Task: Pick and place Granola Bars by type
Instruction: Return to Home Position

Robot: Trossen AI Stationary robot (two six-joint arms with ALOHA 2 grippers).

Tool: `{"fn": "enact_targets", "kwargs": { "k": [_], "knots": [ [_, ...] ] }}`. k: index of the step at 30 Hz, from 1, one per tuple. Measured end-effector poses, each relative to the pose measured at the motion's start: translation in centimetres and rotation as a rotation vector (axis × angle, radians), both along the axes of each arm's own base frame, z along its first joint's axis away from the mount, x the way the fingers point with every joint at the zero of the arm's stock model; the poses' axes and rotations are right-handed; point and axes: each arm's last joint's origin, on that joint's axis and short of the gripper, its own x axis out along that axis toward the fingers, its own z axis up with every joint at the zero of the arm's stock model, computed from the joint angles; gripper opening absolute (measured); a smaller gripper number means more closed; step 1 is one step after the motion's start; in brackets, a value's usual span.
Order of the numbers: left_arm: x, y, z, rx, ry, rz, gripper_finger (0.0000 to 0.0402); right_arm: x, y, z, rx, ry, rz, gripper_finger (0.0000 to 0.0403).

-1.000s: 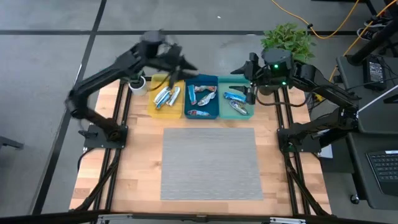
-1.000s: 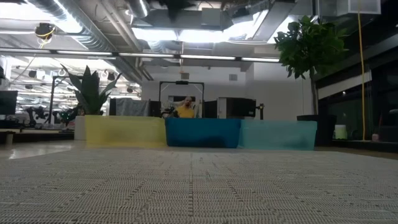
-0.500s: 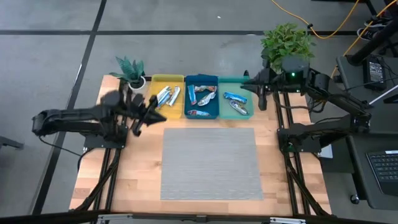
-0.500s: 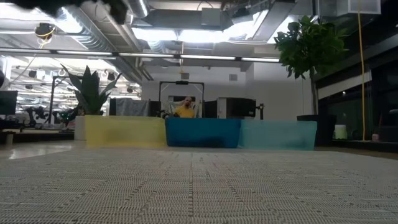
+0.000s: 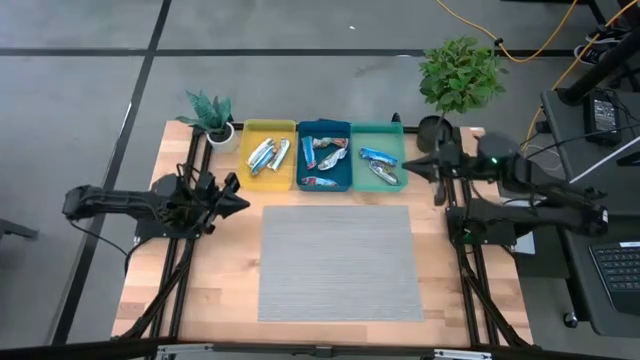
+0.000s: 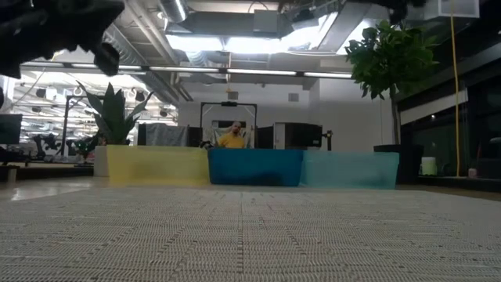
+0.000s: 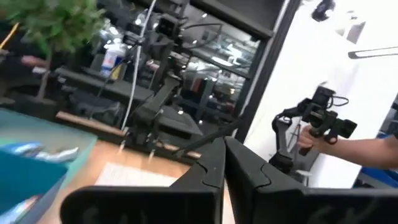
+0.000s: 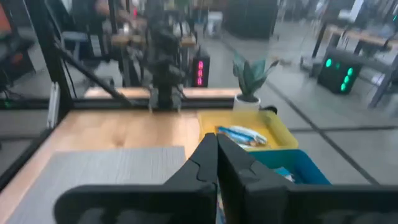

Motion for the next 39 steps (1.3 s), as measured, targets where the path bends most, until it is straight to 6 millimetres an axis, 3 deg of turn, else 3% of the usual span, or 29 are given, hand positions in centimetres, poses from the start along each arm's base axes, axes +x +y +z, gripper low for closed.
{"fn": "enact_targets", "kwargs": {
  "k": [11, 16, 31, 33, 39],
  "knots": [
    [-1.4, 1.4, -1.1, -0.029, 0.087, 0.177, 0.0003, -5.0, 1.5, -9.7, 0.063, -0.381, 0.008, 0.0002],
    [-1.5, 1.8, -1.3, -0.048, 0.108, 0.214, 0.0003, -3.7, 1.2, -14.5, 0.103, -0.482, 0.053, 0.0002],
    [-1.3, 2.1, -2.4, -0.057, 0.227, 0.240, 0.0003, -2.9, 2.9, -16.4, 0.268, -0.292, 0.284, 0.0000],
    [-1.3, 2.0, -2.6, -0.087, 0.241, 0.208, 0.0003, -2.8, 3.1, -16.8, 0.272, -0.260, 0.259, 0.0000],
    [-1.3, 2.0, -2.7, -0.077, 0.251, 0.213, 0.0003, -2.7, 2.8, -17.7, 0.139, -0.196, -0.055, 0.0000]
  ]
}}
